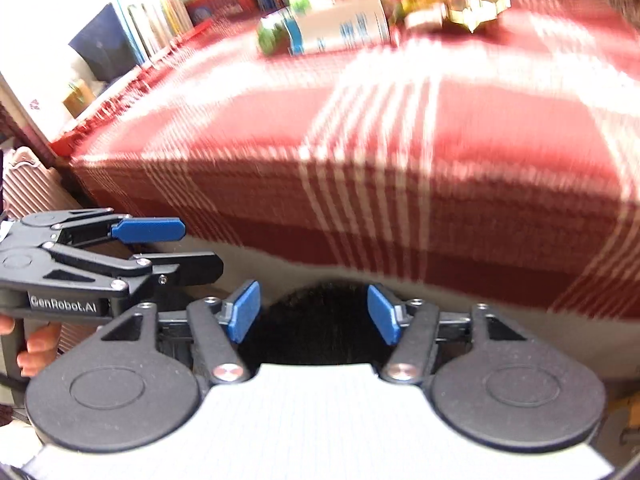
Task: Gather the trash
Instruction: 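Open both grippers to drop the wrappers into the black bin, then raise both grippers back over the pile, left toward the white-blue paper bag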
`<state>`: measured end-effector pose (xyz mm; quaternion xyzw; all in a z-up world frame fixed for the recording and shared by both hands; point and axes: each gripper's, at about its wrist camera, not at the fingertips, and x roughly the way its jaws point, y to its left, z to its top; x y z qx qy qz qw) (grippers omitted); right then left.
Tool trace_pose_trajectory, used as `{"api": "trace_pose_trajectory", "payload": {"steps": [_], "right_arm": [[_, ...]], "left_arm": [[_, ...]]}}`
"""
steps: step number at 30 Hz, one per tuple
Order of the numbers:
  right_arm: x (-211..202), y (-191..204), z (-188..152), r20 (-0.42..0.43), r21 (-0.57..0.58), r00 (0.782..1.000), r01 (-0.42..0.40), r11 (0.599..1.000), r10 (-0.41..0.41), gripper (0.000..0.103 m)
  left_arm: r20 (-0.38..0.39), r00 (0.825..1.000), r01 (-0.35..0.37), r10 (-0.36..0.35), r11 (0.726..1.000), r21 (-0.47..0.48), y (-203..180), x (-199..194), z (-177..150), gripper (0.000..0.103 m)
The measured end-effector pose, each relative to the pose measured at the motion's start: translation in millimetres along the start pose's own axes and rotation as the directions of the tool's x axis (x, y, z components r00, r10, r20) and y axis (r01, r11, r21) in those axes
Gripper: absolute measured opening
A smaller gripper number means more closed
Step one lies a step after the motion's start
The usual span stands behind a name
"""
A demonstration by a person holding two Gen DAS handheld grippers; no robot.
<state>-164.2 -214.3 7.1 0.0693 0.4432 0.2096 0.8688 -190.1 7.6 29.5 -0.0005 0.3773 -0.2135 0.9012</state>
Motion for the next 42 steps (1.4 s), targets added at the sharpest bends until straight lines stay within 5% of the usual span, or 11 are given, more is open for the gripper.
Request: {"api": "trace_pose_trajectory", "payload": {"steps": [8,13,19,25,30,32,35,37,42], "right_arm": [[-37,-14,57,0.226,-0.039,0.965,0.145,0.989,-0.133,0.08],[-31,-39,90,0.302,0.021,0.923,0.244,0.97,-0.238,0.08],[1,-76,122,0.282,0.083,0.911,0.289,0.954,-0.301,0.08],[32,-86,140,0.252,0.032,0.903,0.353,0.935,-0.35,0.08],[53,-85,153,0.231,-0.032,0.903,0.38,0.925,-0.363,0.08],[61,-85,159,0.224,-0.048,0.904,0.383,0.922,-0.364,0.08],[74,-87,168,0.209,-0.062,0.906,0.387,0.92,-0.368,0.08],[81,-89,173,0.201,-0.068,0.906,0.393,0.917,-0.373,0.08],[90,-96,178,0.19,-0.042,0.907,0.389,0.92,-0.375,0.08]], "left_arm": [[0.203,0.977,-0.073,0.069,0.997,0.013,13,3,74,0.089],[0.134,0.99,-0.012,0.036,0.983,-0.182,50,58,113,0.09],[0.13,0.989,-0.019,0.063,0.949,-0.316,72,108,135,0.089],[0.161,0.969,-0.151,0.187,0.966,-0.211,67,140,161,0.09],[0.139,0.98,-0.104,0.145,0.957,-0.27,75,169,171,0.089],[0.144,0.984,-0.059,0.106,0.953,-0.298,79,174,170,0.086],[0.15,0.986,-0.03,0.08,0.951,-0.308,80,178,169,0.063],[0.134,0.986,-0.055,0.096,0.958,-0.281,75,178,168,0.03],[0.142,0.985,-0.065,0.102,0.969,-0.24,69,164,157,0.012]]}}
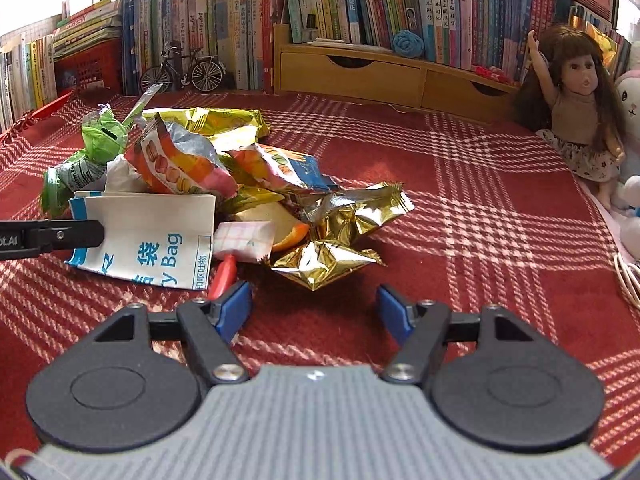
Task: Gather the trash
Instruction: 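Raise both grippers back over the pile, left toward the white-blue paper bag, then grasp the white-blue paper bag with the left gripper while the right reaches toward a gold wrapper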
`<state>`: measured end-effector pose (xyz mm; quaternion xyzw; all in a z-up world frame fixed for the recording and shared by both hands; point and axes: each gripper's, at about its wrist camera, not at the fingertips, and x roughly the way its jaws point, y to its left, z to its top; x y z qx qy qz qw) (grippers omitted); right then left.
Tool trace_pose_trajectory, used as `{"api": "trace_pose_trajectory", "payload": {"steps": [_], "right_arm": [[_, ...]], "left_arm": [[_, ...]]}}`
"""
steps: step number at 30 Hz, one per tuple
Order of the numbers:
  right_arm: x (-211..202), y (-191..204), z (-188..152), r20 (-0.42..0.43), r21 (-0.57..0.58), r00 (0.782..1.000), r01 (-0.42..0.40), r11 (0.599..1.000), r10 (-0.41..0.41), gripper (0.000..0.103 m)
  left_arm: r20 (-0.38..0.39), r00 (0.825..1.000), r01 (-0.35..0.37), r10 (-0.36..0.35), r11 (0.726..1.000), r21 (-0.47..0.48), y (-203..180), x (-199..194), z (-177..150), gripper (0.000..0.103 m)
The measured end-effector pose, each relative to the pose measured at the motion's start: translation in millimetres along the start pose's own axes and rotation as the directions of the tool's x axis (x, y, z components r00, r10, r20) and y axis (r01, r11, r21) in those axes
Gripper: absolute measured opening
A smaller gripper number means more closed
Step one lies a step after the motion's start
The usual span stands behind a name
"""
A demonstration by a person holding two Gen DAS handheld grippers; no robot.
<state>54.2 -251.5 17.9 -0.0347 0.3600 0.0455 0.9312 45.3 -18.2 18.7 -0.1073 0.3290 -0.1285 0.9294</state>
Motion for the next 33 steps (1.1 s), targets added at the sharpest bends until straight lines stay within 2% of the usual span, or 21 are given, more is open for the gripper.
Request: {"api": "trace_pose_trajectory", "payload": {"steps": [2,5,8,12,14,15,17,18,19,20,22,24,26,31,33], "right_arm": [[0,-2,-1,0.001,0.007,1.0,-0.008,1.0,0.008,0.078],[-4,-1,-1,0.013,0.003,1.0,-0.011,1.0,0.011,0.069],[-9,-1,-1,0.025,0.001,1.0,-0.012,1.0,0.012,0.059],[-14,-3,-3,0.035,-0.001,0.999,-0.008,1.0,0.008,0.057],[-16,-5,-4,0.038,0.003,0.999,-0.007,1.0,0.007,0.057],[-17,-6,-4,0.039,0.005,0.999,-0.006,1.0,0.005,0.057],[-19,-9,-4,0.042,0.011,0.999,-0.003,1.0,0.002,0.057],[-20,-11,-4,0.043,0.015,0.999,-0.002,1.0,0.001,0.058],[-20,-12,-4,0.045,0.019,0.999,0.001,1.0,-0.002,0.058],[-20,-13,-4,0.046,0.022,0.999,0.003,1.0,-0.004,0.058],[-19,-15,-4,0.05,0.029,0.999,0.011,1.0,-0.013,0.06],[-18,-15,-3,0.051,0.034,0.999,0.015,0.999,-0.016,0.064],[-16,-15,-2,0.048,0.035,0.999,0.017,0.999,-0.019,0.064],[-13,-12,2,0.051,0.019,0.999,-0.012,1.0,0.011,0.067],[-12,-10,3,0.056,0.01,0.998,-0.024,1.0,0.023,0.069]], "left_arm": [[-0.003,1.0,0.008,-0.008,1.0,-0.001,0,-8,-2,0.01],[-0.01,0.999,0.032,-0.032,0.999,0.01,-2,-23,-5,0.008],[-0.048,0.998,0.052,-0.049,0.996,0.07,-11,-38,-14,0.007],[-0.16,0.986,0.076,-0.048,0.982,0.173,-21,-51,-28,0.01],[-0.186,0.982,0.072,-0.038,0.981,0.181,-21,-57,-33,0.012],[-0.177,0.984,0.065,-0.031,0.98,0.19,-20,-62,-34,0.016],[-0.129,0.992,0.044,-0.013,0.97,0.241,-23,-72,-36,0.032],[-0.087,0.996,0.025,0.0,0.96,0.28,-27,-77,-35,0.048],[-0.051,0.999,0.012,0.005,0.949,0.315,-32,-80,-35,0.059],[-0.018,1.0,0.004,0.003,0.937,0.349,-37,-81,-33,0.062],[0.006,1.0,0.012,-0.016,0.922,0.386,-45,-78,-32,0.075],[-0.002,0.999,0.049,-0.052,0.915,0.4,-51,-68,-28,0.08],[-0.008,0.997,0.072,-0.075,0.915,0.398,-55,-58,-27,0.08],[-0.054,0.997,0.079,-0.062,0.895,0.438,-64,-32,-28,0.08],[-0.083,0.995,0.085,-0.053,0.89,0.449,-64,-22,-30,0.076]]}}
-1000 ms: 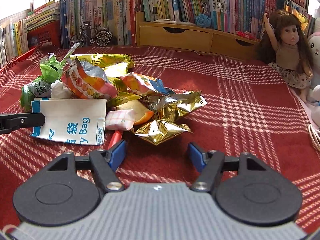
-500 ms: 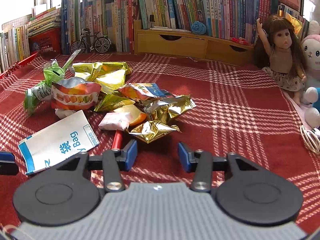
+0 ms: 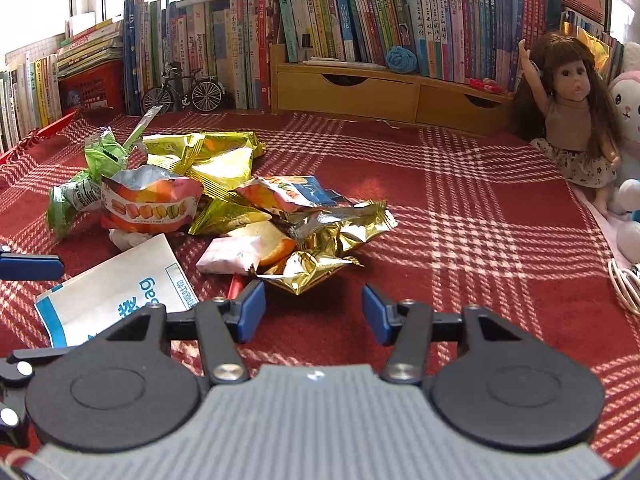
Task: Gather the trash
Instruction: 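Grasp the white-blue paper bag with the left gripper while the right reaches toward a gold wrapper, then grasp the gold foil wrapper with the right gripper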
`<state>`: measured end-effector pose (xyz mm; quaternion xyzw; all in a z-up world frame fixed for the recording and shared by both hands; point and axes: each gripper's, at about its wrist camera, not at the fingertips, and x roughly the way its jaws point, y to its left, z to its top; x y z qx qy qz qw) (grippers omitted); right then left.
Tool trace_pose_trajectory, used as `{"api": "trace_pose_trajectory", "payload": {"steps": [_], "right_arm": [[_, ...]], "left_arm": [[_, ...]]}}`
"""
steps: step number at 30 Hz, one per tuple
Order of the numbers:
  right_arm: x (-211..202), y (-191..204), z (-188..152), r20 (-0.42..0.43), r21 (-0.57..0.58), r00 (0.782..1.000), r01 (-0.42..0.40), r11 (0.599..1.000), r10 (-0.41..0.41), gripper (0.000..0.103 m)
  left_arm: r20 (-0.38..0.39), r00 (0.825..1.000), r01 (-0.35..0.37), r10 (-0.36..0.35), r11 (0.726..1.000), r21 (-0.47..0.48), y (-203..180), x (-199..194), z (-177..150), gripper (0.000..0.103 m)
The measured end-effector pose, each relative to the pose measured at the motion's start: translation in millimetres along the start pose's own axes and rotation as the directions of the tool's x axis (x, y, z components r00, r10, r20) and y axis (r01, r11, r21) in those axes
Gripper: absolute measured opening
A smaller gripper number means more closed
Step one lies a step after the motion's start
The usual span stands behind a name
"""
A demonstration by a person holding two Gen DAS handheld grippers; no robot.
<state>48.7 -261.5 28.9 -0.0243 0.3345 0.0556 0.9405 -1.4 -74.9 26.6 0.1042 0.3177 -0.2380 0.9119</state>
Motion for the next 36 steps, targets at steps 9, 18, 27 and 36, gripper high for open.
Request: {"api": "trace_pose_trajectory", "payload": {"steps": [9,18,27,36], "right_arm": [[19,15,8,-0.015,-0.076,1.0,0.007,0.997,-0.008,0.07],[6,20,6,0.008,-0.087,1.0,-0.009,0.996,0.009,0.052],[-23,23,-5,0.029,-0.083,0.999,-0.032,0.996,0.034,0.052],[-57,26,-25,0.032,-0.053,0.997,-0.062,0.997,0.064,0.052]], "left_arm": [[-0.005,1.0,-0.015,0.015,0.999,-0.047,4,8,-3,0.048],[0.019,0.999,-0.027,0.029,0.995,-0.091,7,-9,-2,0.026],[0.037,0.999,-0.034,0.039,0.991,-0.13,9,-34,-10,0.024],[0.054,0.998,-0.029,0.039,0.983,-0.183,4,-66,-30,0.02]]}}
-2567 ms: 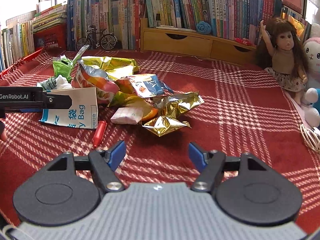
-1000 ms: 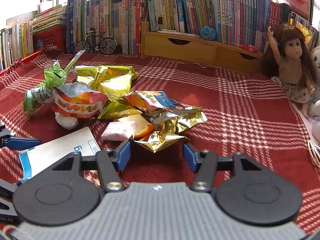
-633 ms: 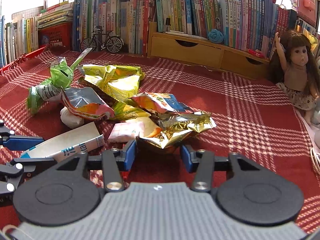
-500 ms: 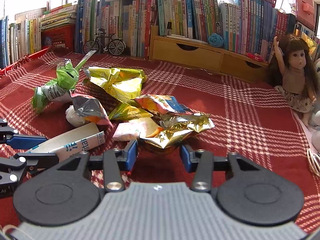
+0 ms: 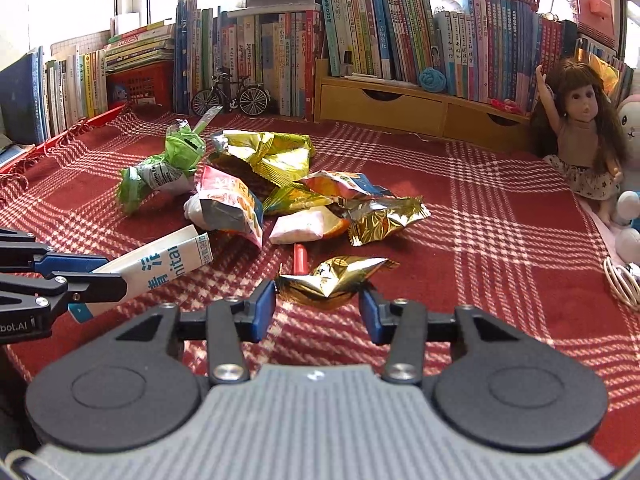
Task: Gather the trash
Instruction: 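Grasp the gold foil wrapper with the right gripper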
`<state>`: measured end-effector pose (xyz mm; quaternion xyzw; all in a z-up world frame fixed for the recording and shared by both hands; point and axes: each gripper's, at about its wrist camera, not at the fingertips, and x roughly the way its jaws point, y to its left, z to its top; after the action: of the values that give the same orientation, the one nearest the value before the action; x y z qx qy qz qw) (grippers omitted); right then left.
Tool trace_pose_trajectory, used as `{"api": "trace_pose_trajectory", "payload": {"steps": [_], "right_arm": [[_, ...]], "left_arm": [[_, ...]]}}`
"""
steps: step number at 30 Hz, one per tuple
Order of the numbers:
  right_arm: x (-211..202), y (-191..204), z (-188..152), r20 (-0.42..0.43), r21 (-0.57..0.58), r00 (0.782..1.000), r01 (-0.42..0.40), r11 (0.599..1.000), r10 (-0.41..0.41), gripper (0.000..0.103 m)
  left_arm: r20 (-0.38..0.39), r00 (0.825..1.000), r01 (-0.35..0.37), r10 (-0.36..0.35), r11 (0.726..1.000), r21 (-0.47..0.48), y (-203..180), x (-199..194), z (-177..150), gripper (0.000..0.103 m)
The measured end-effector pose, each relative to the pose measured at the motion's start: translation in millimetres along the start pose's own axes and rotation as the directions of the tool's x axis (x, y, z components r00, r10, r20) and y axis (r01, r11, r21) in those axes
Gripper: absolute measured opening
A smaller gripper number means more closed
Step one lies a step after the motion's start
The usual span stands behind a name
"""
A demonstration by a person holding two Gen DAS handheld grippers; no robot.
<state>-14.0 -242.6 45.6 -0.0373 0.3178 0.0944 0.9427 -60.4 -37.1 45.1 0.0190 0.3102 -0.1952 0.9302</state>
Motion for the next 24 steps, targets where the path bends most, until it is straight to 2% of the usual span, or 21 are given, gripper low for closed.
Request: {"api": "trace_pose_trajectory", "payload": {"steps": [14,24], "right_arm": [[-62,26,-25,0.016,0.005,0.998,-0.066,0.998,0.066,0.052],[-88,48,-60,-0.022,0.01,0.991,-0.134,0.991,0.134,0.052]], "left_arm": [[0.054,0.998,0.009,-0.009,1.0,0.0,-11,-65,-27,0.02],[0.065,0.998,0.002,-0.003,1.0,0.008,-15,-104,-59,0.02]]}}
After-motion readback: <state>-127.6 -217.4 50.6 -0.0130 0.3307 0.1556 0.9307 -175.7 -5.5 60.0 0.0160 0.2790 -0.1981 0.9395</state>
